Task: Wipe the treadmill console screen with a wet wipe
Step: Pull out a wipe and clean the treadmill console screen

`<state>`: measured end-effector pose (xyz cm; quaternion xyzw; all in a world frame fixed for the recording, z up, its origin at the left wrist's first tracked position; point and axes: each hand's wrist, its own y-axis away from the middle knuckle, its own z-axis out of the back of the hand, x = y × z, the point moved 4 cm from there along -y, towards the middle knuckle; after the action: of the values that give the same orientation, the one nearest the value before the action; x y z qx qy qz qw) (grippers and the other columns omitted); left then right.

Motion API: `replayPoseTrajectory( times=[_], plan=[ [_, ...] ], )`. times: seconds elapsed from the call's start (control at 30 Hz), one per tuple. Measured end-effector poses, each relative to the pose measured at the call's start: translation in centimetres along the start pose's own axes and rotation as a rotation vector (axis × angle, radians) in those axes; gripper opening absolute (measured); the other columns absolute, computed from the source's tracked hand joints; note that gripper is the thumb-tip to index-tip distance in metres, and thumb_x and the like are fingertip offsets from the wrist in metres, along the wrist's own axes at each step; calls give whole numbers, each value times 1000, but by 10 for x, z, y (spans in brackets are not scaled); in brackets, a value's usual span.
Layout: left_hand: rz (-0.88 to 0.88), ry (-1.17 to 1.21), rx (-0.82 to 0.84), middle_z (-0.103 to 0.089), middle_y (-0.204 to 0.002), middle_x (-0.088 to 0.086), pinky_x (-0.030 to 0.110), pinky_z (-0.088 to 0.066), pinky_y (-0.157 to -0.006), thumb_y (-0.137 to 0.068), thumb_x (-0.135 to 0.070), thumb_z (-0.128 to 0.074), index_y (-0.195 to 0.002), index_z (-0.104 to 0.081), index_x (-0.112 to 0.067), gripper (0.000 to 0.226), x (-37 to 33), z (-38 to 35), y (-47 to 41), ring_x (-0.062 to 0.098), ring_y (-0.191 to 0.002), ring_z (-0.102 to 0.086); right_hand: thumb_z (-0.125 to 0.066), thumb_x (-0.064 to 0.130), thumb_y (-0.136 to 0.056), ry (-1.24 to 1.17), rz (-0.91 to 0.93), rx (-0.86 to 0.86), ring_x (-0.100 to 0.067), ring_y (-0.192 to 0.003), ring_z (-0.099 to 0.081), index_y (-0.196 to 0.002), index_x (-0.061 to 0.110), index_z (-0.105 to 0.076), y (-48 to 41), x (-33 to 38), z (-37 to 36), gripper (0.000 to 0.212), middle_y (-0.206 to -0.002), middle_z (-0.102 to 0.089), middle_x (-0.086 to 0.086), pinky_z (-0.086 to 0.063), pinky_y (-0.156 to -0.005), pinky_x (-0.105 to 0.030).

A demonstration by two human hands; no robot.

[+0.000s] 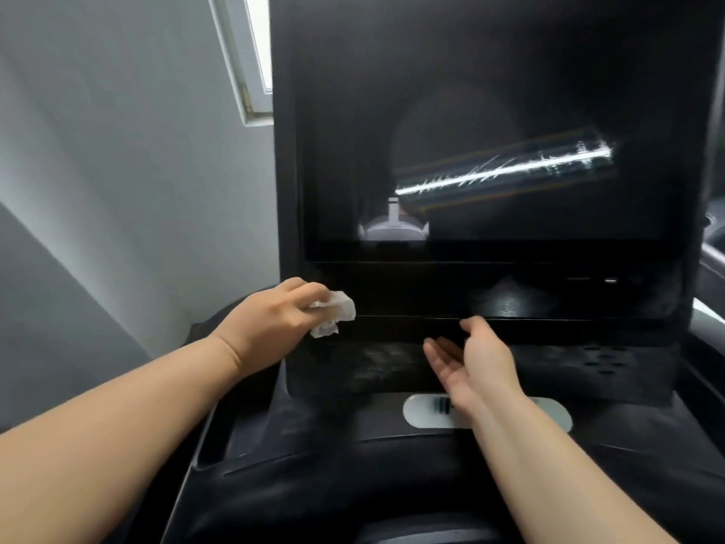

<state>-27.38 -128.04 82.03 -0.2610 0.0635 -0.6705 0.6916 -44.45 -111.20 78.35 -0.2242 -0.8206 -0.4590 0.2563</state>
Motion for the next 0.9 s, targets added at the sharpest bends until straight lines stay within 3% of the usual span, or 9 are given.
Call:
replayPoseTrajectory(
  times=[0.1, 0.2, 0.3, 0.43, 0.5, 0.57, 0.63, 0.77, 0.9],
  plan=[
    [98, -4, -25, -53, -105, 6, 38, -56, -53, -73, 9, -65, -106, -71, -14, 41, 5, 2, 2, 28, -79, -58, -56, 23, -93, 40, -77, 54, -34, -88, -67, -110, 5, -48, 2, -6, -1, 26, -101, -62, -26, -56, -62, -35],
    [138, -61, -82, -61, -101, 14, 40, -57, -59, -78, 7, -55, -92, -70, -10, 26, 18, 11, -15, 31, -80, -60, -54, 24, -94, 129, -128, 173, -33, -80, -72, -104, -1, -53, 9, -8, -13, 28, -89, -72, -25, -59, -58, -32],
    [203, -135, -161, -64, -98, 17, 42, -56, -64, -77, 8, -53, -91, -70, -10, 28, 46, 26, -53, 34, -78, -61, -54, 16, -93, 255, -11, 259, -26, -79, -73, -96, 0, -60, 17, 0, -32, 18, -88, -73, -20, -58, -57, -26],
    [260, -265, -201, -67, -100, 23, 41, -58, -76, -74, 7, -61, -101, -72, -3, 31, 76, 47, -113, 40, -86, -65, -60, 9, -89, 538, 398, 297, -15, -72, -68, -86, 9, -64, 26, 36, -57, 5, -86, -73, -12, -54, -58, -23],
    [305, -261, -244, -67, -97, 27, 41, -57, -78, -79, -7, -56, -95, -72, 3, 24, 75, 60, -133, 42, -86, -65, -67, 13, -82, 755, 790, 258, -12, -75, -65, -85, 18, -66, 27, 69, -71, 6, -83, -71, -1, -51, -69, -22],
    [250, -233, -275, -68, -95, 26, 40, -56, -75, -80, -14, -57, -92, -72, 3, 26, 54, 58, -130, 41, -84, -65, -71, 15, -78, 1035, 1220, 184, -13, -92, -60, -93, 20, -67, 32, 102, -90, 17, -96, -66, 5, -38, -85, -10],
    [101, -232, -204, -68, -98, 22, 40, -56, -74, -77, -7, -71, -96, -71, 2, 22, 16, 33, -102, 37, -88, -65, -72, 16, -76, 1207, 1487, 129, -21, -115, -50, -107, 18, -65, 36, 127, -108, 31, -119, -60, -1, -25, -99, -12],
    [75, 1, -186, -60, -128, 12, 37, -55, -86, -84, 0, -56, -109, -70, -9, 30, 4, 8, -72, 26, -119, -55, -71, 21, -79, 1252, 1640, 86, -23, -139, -26, -127, 19, -56, 49, 171, -138, 50, -148, -40, -4, -21, -112, -39],
    [285, -178, -177, -49, -140, 18, 39, -32, -112, -85, 1, -40, -139, -44, -10, 55, 96, 27, -140, 33, -133, -43, -60, 24, -86, 1362, 1688, 47, -16, -147, -5, -141, 24, -39, 56, 207, -167, 59, -158, -19, 2, -5, -117, -41]
  ],
)
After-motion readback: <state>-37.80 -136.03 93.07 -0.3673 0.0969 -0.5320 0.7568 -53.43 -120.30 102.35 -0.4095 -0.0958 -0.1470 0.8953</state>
